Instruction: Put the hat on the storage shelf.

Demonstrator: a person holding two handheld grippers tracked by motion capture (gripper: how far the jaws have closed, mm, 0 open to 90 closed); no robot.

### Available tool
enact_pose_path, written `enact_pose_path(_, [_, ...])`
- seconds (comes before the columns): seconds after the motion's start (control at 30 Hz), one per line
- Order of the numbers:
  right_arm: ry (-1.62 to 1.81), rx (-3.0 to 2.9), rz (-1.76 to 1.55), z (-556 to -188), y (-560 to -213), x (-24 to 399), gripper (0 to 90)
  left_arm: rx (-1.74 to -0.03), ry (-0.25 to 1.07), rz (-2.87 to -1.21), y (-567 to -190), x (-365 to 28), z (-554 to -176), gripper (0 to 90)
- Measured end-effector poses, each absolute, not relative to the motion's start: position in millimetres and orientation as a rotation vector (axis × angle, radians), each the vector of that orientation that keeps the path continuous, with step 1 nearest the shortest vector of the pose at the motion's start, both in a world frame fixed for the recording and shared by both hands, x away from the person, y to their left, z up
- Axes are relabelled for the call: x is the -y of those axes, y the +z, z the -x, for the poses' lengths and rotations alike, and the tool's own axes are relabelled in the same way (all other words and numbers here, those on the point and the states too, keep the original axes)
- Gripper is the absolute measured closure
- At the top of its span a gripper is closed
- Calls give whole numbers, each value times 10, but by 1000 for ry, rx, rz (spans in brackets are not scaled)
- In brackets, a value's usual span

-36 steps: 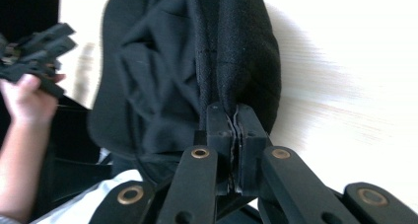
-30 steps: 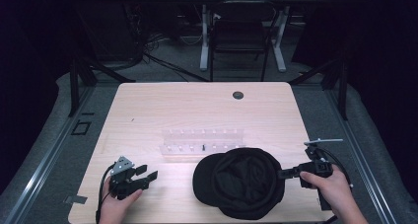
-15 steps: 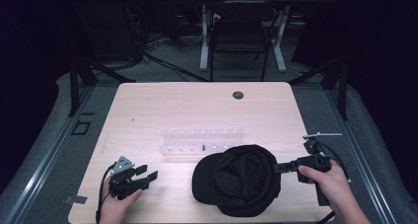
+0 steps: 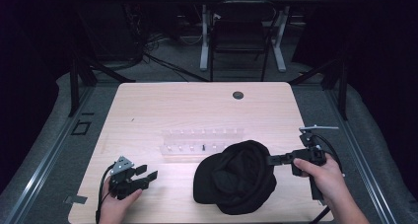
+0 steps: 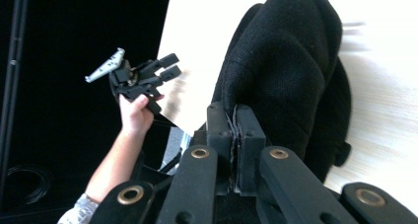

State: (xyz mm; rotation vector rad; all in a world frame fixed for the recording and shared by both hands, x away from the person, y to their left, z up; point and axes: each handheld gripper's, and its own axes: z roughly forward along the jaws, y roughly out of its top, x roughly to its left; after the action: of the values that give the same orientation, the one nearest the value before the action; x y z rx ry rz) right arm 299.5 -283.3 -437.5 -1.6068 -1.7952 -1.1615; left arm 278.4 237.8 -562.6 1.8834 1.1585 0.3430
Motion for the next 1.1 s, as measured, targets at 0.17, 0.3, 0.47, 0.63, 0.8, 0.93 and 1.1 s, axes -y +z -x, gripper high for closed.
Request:
enact_pose_path(0.17, [-1199, 1792, 1570, -3036, -4278, 2734, 880, -1160, 339, -1885, -5629, -2382, -2787, 459])
enact_pose_path(0.3, [-1209, 1804, 1563, -3055, -4219, 2678, 881, -1160, 339, -1885, -5629, -2383, -2788, 459])
enact_pose_path(0.47, [-1230, 1809, 1548, -3090, -4134, 2590, 882, -1160, 336, -1888, -5625, -2392, -2788, 459])
enact_pose_path(0.63, [-1258, 1808, 1532, -3112, -4066, 2533, 881, -1158, 339, -1888, -5624, -2391, -2788, 459])
enact_pose_path(0.8, [-1285, 1808, 1504, -3120, -3996, 2494, 882, -1158, 339, -1887, -5625, -2389, -2788, 459])
enact_pose_path(0.93, [-1314, 1816, 1498, -3103, -3881, 2473, 885, -1158, 338, -1888, -5622, -2396, -2787, 459])
enact_pose_path(1.1, [-1346, 1831, 1497, -3071, -3760, 2493, 885, -1157, 339, -1888, -5623, -2394, -2785, 459])
